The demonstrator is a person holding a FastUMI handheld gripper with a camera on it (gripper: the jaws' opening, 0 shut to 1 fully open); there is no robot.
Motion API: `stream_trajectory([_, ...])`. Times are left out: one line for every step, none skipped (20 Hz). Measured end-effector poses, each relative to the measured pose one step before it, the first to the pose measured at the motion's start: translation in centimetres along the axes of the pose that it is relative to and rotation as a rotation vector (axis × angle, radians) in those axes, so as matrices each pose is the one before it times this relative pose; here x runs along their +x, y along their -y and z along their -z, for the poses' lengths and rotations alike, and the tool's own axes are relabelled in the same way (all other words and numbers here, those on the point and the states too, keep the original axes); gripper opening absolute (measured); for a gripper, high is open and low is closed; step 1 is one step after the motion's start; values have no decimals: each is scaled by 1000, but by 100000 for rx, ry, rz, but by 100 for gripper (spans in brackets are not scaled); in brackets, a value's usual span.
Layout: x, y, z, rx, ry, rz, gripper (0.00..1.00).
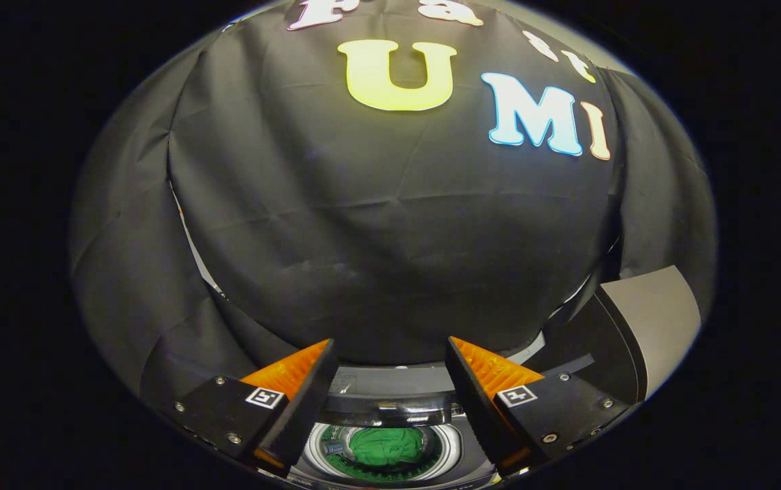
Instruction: Put the clothes into the washing machine and then close the washing machine lid.
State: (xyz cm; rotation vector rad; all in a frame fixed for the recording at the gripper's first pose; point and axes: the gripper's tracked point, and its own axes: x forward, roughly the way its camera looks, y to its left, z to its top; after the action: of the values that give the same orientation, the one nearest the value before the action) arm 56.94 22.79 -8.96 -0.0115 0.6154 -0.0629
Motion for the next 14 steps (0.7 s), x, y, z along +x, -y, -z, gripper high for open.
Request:
stream_trajectory([-124,11,184,-43,529,63,98])
stream_trajectory([-164,1,16,180,595,102,98])
stream_trajectory([-163,17,186,-50,488,112,98])
stream_trajectory([-147,-31,139,-137,540,0,98])
stream_trajectory([-264,36,126,83,800,8,98])
stream_trajectory([-153,-5,88,-194,768,-157,98])
stream_trajectory([-126,-16,212,-23,613,-170,98])
stream_trajectory([-191,25,110,23,482,-87,98])
stream_trajectory([-221,-2,179,-6,507,-57,98])
stream_trajectory([-95,-10,130,27,275,-83,98])
stream_trajectory([-180,-15,150,-17,313,-69,98])
stream_trajectory([-179,-5,75,83,430,-17,98])
stream_trajectory([-105,51,199,-25,290,20,98])
stream_trajectory([-64,8,105,-34,243,124,98])
